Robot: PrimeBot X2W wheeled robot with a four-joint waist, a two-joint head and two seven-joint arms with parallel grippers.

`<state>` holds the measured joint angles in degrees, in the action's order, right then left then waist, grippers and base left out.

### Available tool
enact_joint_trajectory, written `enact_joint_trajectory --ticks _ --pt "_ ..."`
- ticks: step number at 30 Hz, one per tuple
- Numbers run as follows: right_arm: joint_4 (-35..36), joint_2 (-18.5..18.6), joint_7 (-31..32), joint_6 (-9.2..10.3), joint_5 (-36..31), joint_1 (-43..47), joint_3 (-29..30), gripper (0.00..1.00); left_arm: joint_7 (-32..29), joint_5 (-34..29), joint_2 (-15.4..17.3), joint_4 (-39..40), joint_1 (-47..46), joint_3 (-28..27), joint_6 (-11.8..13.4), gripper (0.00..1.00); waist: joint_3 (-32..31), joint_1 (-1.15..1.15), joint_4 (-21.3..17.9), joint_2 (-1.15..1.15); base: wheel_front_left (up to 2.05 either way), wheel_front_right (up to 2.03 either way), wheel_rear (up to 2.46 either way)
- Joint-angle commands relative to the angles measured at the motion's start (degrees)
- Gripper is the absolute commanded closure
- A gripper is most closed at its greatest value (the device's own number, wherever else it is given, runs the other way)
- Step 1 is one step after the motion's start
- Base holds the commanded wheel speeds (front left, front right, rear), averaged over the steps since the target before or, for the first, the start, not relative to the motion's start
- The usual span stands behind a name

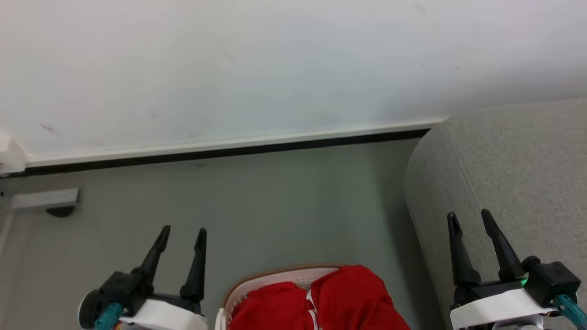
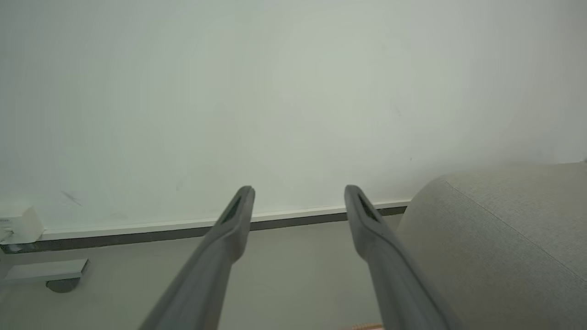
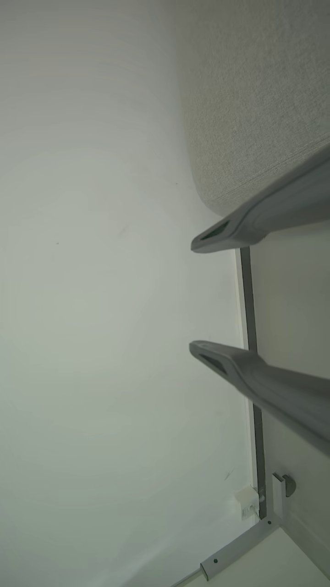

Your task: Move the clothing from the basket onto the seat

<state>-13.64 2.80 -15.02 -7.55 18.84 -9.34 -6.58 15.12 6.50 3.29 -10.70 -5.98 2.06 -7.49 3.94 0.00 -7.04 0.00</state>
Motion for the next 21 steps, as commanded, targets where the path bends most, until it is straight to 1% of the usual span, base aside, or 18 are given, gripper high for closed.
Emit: enact_joint_trajectory --ticks 1,5,10,12,13,19,20,21 --pt "0.69 0.04 -0.10 0.12 0.52 -1.01 0.26 0.00 0.06 -0.15 0.75 -0.99 -1.53 0.17 0.04 0.00 2.72 0.00 -1.82 0.00 0.00 0.00 0.00" --pt "2.05 0.04 -0.11 0.12 0.31 -1.95 0.72 0.00 0.06 0.15 1.20 -3.20 -3.67 1.72 0.03 0.00 6.50 0.00 -3.12 0.00 0.00 0.00 0.00" --pt "3.94 0.03 -0.11 0.12 0.78 -3.59 1.70 0.00 0.06 0.77 3.26 -6.06 -7.11 4.01 0.03 0.00 11.18 0.00 -4.57 0.00 0.00 0.00 0.00" --pt "4.85 0.03 -0.11 0.12 1.07 -4.24 2.07 0.00 0.06 1.06 4.45 -7.57 -8.74 5.80 0.03 0.00 13.22 0.00 -5.06 0.00 0.00 0.00 0.00" --pt "5.70 0.04 -0.11 0.12 1.35 -4.90 2.45 0.00 0.00 1.44 5.69 -9.60 -10.53 7.73 0.02 0.00 15.22 0.00 -5.44 0.00 0.00 0.00 0.00" --pt "7.66 0.05 -0.11 0.12 1.73 -6.87 4.42 0.00 -0.49 3.32 8.33 -15.00 -16.71 14.36 0.03 0.00 20.69 0.00 -5.90 0.00 0.00 0.00 0.00" --pt "7.66 0.05 -0.11 0.12 1.73 -6.87 4.42 0.00 -0.49 3.32 8.33 -15.00 -16.71 14.36 0.03 0.00 20.69 0.00 -5.90 0.00 0.00 0.00 0.00" --pt "7.87 0.04 -0.11 0.12 1.68 -7.11 4.92 0.00 -0.59 3.66 8.68 -16.15 -17.53 15.66 0.03 0.00 21.60 0.00 -5.98 0.00 0.00 0.00 0.00"
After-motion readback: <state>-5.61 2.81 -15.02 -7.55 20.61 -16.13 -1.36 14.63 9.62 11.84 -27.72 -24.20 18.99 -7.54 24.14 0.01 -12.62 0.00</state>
